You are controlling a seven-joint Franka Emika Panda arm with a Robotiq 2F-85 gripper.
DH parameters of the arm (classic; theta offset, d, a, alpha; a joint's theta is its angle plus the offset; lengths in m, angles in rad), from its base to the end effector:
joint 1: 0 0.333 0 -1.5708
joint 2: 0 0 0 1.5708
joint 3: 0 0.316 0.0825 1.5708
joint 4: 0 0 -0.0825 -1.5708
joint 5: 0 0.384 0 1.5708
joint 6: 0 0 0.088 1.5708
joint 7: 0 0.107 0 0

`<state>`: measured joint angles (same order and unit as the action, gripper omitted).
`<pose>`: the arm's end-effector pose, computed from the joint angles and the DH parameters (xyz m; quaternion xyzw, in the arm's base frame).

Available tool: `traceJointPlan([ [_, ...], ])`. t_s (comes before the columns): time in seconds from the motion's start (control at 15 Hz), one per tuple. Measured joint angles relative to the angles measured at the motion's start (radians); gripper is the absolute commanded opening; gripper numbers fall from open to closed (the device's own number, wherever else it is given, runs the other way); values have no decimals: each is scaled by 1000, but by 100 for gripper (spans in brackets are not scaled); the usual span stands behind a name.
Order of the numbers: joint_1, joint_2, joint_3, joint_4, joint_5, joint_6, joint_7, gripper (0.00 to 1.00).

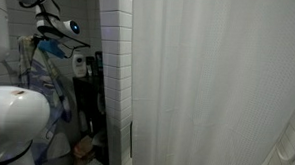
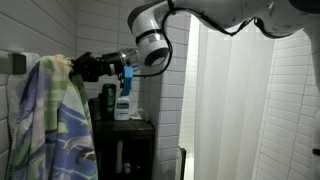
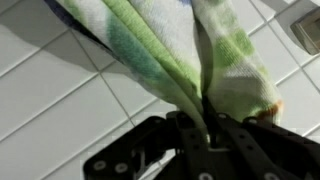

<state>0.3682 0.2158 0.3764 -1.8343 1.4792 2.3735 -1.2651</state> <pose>0.4790 0.4352 0.4655 -0.7209 -0.3768 -0.2539 0.5232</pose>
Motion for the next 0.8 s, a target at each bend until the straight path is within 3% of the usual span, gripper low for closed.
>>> traceJointPlan([
  [0.53, 7, 15, -1, 0, 0, 0, 40, 4],
  [0.6, 7, 15, -1, 0, 0, 0, 41, 39],
  [0.8, 7, 15, -4, -6, -7, 0, 50, 51],
])
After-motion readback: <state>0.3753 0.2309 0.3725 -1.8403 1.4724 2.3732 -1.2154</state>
